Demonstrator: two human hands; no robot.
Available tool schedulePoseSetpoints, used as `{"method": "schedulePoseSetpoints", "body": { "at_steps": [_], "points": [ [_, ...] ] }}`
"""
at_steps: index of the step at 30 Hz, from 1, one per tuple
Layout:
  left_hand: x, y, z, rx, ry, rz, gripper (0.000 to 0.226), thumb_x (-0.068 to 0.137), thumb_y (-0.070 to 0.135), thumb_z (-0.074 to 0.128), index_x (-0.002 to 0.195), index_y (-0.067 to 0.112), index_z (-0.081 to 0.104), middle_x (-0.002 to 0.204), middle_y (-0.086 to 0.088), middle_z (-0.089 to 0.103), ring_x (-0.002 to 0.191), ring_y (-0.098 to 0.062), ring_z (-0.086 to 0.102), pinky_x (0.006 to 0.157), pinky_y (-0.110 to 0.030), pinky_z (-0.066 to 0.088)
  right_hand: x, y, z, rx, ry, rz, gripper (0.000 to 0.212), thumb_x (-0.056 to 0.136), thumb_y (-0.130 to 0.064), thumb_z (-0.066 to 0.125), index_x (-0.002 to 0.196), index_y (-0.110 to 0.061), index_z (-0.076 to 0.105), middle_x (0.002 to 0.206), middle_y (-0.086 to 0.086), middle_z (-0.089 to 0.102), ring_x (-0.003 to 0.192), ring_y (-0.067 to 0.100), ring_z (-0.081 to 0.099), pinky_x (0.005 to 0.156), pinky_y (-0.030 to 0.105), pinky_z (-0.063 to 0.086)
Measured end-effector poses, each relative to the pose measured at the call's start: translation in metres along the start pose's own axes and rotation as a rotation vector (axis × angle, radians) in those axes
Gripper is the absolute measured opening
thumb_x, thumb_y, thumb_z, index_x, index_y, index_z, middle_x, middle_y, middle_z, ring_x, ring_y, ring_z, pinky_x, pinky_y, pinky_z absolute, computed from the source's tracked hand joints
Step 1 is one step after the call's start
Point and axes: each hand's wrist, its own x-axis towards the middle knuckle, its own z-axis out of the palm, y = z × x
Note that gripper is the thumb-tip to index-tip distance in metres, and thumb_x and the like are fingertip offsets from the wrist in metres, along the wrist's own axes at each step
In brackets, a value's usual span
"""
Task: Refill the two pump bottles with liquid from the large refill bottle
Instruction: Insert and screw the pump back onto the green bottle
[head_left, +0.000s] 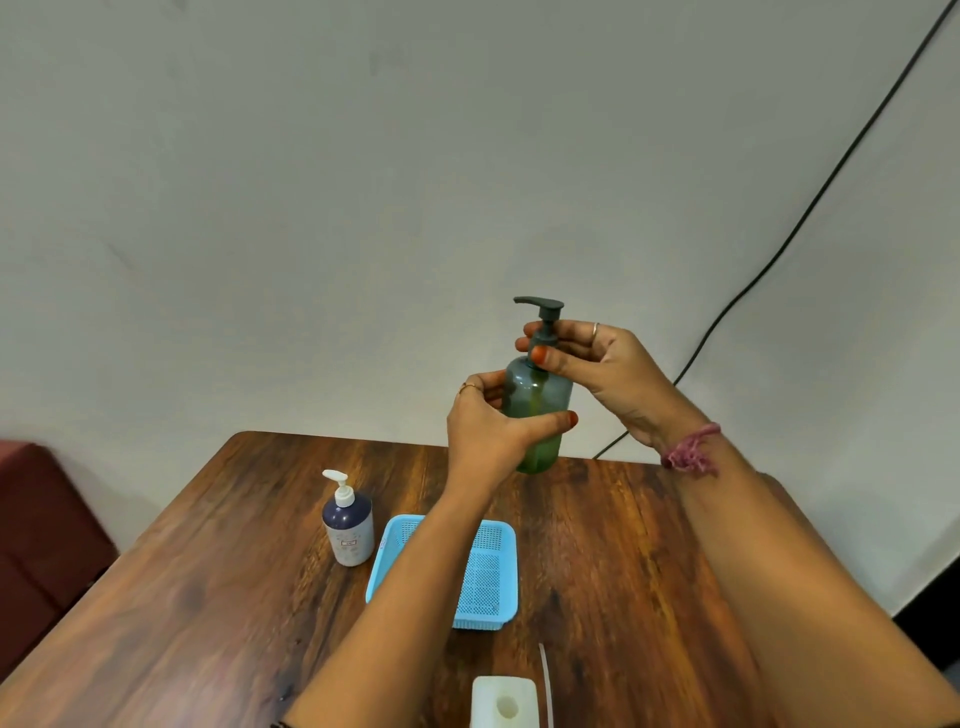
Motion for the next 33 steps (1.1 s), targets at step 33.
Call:
{"method": "schedulePoseSetpoints", "body": {
  "at_steps": [33],
  "points": [
    [-0.026, -0.084, -0.047, 0.090, 0.123, 0.012, 0.069, 0.061, 0.014, 0.084, 0.121, 0.021, 0.050, 0.117, 0.003, 0.057, 0.107, -0.015, 0.058, 0.092, -0.034, 0.054, -0.030, 0.051, 0.091, -0.542, 0.018, 0.304, 0.071, 0.068, -0.043, 0.081, 0.126, -0.016, 0.049, 0.108, -0.009, 0.051, 0.096, 0.006, 0.050, 0.066, 0.003, 0.035]
  ]
}}
